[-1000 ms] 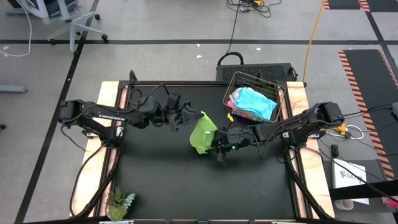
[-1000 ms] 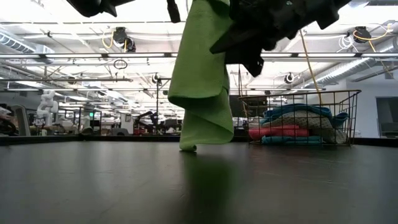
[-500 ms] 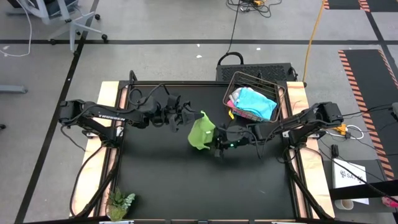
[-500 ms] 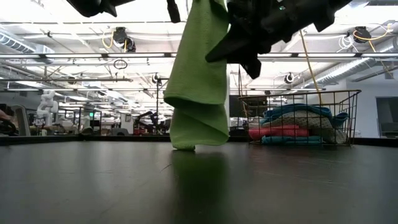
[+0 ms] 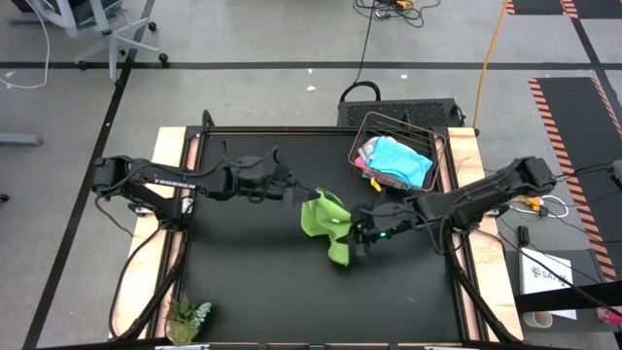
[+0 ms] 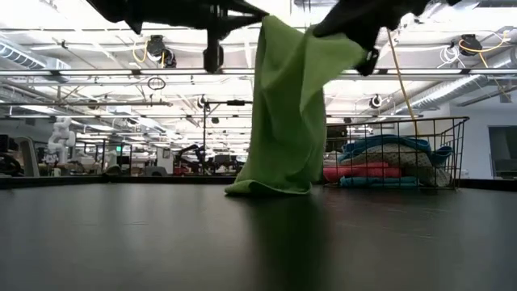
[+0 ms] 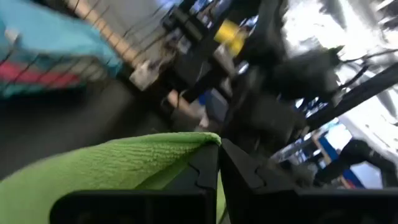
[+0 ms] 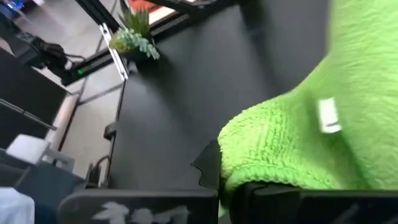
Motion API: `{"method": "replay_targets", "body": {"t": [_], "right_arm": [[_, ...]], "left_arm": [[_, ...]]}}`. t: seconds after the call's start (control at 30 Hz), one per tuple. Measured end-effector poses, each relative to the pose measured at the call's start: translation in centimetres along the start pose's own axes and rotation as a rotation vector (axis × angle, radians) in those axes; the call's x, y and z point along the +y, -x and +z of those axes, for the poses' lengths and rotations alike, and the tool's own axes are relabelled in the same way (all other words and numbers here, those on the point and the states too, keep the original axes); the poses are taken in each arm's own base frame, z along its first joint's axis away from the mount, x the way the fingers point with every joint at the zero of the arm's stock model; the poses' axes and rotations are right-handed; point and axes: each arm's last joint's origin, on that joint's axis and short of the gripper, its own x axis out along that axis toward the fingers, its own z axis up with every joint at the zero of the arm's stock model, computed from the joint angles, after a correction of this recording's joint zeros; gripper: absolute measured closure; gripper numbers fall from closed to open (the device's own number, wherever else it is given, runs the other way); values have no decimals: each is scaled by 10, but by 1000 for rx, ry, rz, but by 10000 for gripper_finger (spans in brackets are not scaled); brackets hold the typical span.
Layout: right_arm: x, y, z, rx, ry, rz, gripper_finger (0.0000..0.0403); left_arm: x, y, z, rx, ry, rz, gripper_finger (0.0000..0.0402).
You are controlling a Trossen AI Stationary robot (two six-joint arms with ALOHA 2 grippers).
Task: Fold microfiber towels
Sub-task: Fold the green towel
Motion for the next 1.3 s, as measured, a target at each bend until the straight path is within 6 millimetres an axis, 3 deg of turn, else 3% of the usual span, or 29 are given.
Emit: {"method": "replay_targets", "body": {"t": [0.23, 0.37, 0.67, 0.87, 1.07, 1.3], "right_arm": [[-6, 33, -3, 100, -41, -66, 403], [-5, 45, -2, 126, -68, -32, 403], [-3, 52, 0, 109, -77, -19, 403], [-5, 49, -3, 132, -91, -36, 403], [-7, 49, -2, 135, -102, -44, 403], [-14, 49, 2, 119, -122, -70, 403]], "left_arm": [[6, 1, -12, 172, 62, 16, 397], [14, 3, -19, 223, 72, 124, 394], [37, 15, -36, 342, 22, 451, 337], [42, 17, -35, 276, -48, 581, 288], [22, 6, -33, 183, -147, 411, 250], [4, -11, -63, 187, -462, 369, 232]]}}
